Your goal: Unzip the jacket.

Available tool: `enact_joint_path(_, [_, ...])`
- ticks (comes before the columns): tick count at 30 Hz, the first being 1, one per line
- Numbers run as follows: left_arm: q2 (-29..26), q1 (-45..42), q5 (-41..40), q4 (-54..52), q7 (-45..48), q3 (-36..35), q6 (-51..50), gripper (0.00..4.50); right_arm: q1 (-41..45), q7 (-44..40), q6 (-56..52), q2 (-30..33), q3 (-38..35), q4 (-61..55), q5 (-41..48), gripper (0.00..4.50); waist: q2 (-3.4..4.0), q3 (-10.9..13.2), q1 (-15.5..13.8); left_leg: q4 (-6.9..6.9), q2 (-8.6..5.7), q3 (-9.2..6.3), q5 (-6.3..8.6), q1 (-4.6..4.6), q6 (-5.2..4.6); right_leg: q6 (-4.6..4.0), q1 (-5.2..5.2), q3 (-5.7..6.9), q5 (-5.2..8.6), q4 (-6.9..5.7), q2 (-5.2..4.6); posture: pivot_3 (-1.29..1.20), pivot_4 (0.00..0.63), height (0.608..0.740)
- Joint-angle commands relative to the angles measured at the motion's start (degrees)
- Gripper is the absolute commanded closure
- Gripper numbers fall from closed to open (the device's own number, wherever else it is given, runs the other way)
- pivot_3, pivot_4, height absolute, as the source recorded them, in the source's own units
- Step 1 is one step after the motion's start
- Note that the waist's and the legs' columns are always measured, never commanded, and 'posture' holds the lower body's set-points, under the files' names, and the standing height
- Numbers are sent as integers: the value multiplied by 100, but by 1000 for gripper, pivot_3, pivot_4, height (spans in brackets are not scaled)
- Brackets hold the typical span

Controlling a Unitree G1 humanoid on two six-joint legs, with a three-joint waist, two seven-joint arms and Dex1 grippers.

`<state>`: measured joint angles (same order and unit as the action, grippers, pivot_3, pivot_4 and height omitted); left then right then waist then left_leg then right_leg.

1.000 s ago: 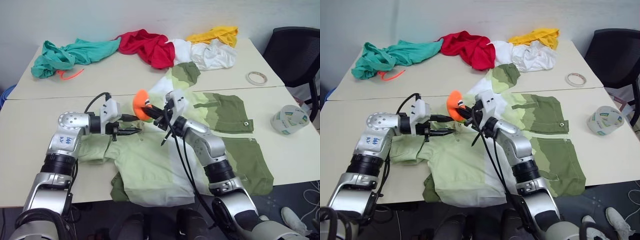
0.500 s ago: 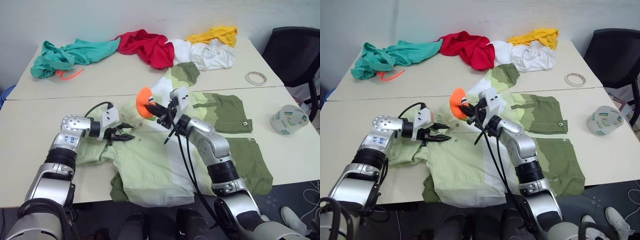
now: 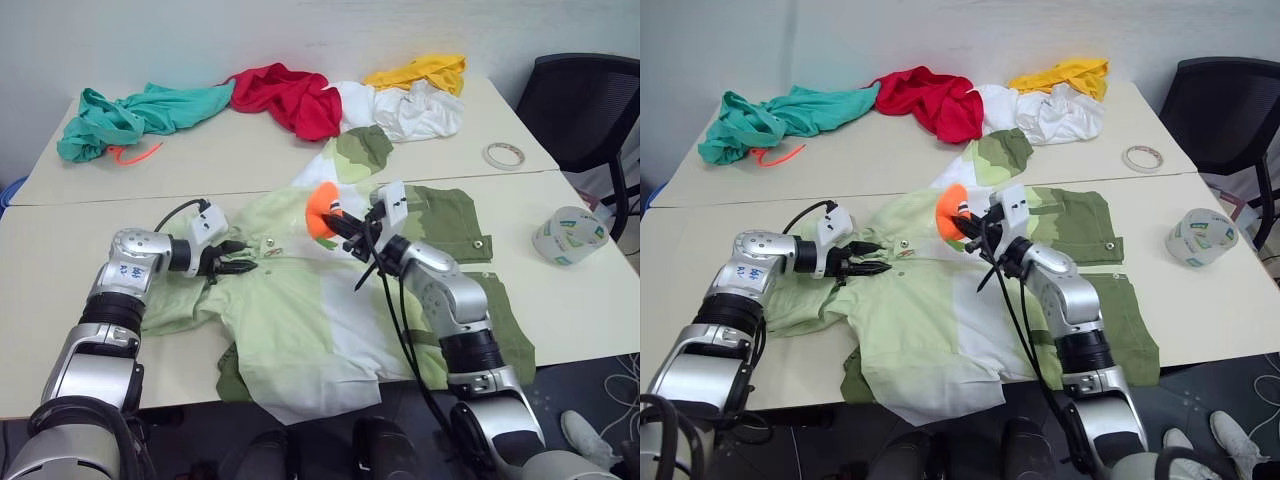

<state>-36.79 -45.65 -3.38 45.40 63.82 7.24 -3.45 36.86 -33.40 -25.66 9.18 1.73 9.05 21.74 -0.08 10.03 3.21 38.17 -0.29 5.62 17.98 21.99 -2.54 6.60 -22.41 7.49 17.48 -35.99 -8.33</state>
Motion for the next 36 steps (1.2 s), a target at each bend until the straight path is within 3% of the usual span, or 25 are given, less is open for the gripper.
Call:
enact_joint_path(1, [-240, 742, 483, 483, -55, 309, -499, 2398, 0, 96, 178, 461, -628, -142, 71, 4500, 2, -1, -8, 0, -1, 0, 0, 0, 0, 0, 0, 1, 0, 0, -1, 0, 150, 740])
enact_joint_path(6, [-168, 862, 374, 297, -81, 234, -14, 2398, -18, 221, 246, 413, -554, -127, 144, 4500, 6, -5, -18, 0, -2, -1, 0, 0, -1, 0, 2, -3, 0, 1, -9, 0, 150, 740])
enact_joint_path(12, [-3, 793, -520, -285, 395, -505, 1026, 2398, -32, 346, 292, -189, -143, -257, 189, 4500, 5, -4, -7, -3, -1, -2, 1, 3, 0, 0, -2, -1, 0, 4, -14, 0, 150, 740])
enact_joint_path(15, [-92, 820, -1035, -840, 761, -850, 807, 2398, -22, 332, 304, -506, 56, -288, 186, 4500, 3, -1, -13, 0, -1, -7, 0, 24, 0, 0, -16, 2, 0, 6, -10, 0, 150, 740])
enact_joint_path(25, [-1314, 1471, -1705, -2651, 1107, -1644, -216, 2398, 460, 94, 743, -1403, 372, 718, -24, 4500, -9, 8, 7, -3, -3, -23, 0, 32, -1, 0, -17, -3, 0, 9, -3, 0, 150, 740])
enact_joint_path(30, [-1264, 1540, -1769, -3077, 834, -1762, -424, 2398, 670, 23, 968, -1592, 319, 1218, -93, 4500, -10, 9, -34, -2, -8, -36, 1, 34, -1, 0, -12, -14, 0, 9, -6, 0, 150, 740])
enact_joint_path(36, [-1033, 1430, -1484, -3044, 653, -1422, -213, 2398, 822, -243, 1164, -1721, 459, 1948, -267, 4500, -10, 9, 4, -5, -6, -34, 1, 33, 0, 0, -14, -13, 0, 9, 1, 0, 150, 740])
